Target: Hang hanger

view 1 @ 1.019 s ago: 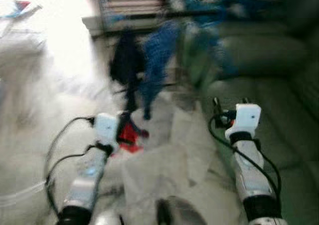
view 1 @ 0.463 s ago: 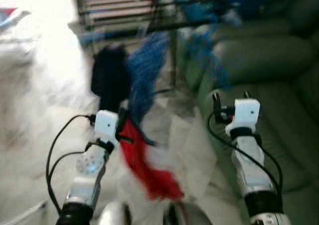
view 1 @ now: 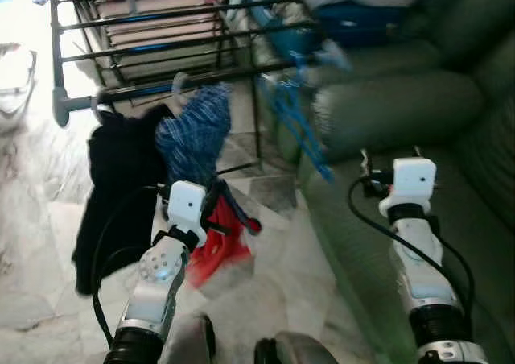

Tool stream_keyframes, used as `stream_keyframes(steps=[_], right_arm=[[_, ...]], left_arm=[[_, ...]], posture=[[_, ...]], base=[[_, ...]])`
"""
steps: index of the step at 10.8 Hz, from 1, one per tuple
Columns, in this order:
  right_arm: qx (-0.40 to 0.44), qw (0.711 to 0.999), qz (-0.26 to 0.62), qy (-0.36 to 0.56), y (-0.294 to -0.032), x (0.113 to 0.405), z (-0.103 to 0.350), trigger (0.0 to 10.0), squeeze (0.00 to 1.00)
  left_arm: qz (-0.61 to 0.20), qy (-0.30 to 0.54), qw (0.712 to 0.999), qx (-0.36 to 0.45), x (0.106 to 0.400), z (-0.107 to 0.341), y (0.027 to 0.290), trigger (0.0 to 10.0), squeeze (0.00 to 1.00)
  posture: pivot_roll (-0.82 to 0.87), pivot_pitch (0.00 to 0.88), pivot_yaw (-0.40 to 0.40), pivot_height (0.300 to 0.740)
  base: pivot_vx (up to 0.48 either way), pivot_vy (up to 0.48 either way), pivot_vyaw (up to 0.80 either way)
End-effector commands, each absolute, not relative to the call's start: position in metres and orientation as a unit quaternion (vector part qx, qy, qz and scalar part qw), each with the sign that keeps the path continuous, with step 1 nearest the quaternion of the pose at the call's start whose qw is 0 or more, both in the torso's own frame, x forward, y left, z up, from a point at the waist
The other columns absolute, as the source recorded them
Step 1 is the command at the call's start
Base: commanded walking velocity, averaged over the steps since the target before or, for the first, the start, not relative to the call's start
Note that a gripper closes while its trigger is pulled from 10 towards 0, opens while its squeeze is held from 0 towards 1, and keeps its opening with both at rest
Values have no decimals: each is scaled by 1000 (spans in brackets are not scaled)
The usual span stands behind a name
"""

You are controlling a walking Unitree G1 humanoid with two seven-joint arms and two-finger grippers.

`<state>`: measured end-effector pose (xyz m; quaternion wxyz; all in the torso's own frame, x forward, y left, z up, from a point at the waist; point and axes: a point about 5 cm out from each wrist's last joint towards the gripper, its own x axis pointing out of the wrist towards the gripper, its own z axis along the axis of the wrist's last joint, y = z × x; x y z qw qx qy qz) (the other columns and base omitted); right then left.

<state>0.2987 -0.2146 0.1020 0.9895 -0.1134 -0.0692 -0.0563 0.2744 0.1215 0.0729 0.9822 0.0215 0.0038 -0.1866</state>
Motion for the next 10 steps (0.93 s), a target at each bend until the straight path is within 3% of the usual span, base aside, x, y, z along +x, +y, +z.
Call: stream_keyframes(steps=[1, 4, 10], right_arm=[[-102, 991, -24, -82, -210, 306, 109, 10000, 0], [-118, 989, 30, -80, -208, 311, 114, 10000, 0], [-110, 989, 97, -28, -199, 318, 104, 10000, 0]], left_arm=[[-185, 4, 982, 27, 275, 75, 125, 10000, 0], [-184, -15, 983, 23, 275, 80, 123, 10000, 0], [-194, -9, 981, 30, 274, 78, 117, 10000, 0]], posture=[[-51, 139, -55, 740], [-52, 144, -60, 740], [-61, 153, -64, 740]], base=[[0, 435, 0], [0, 405, 0], [0, 0, 0]])
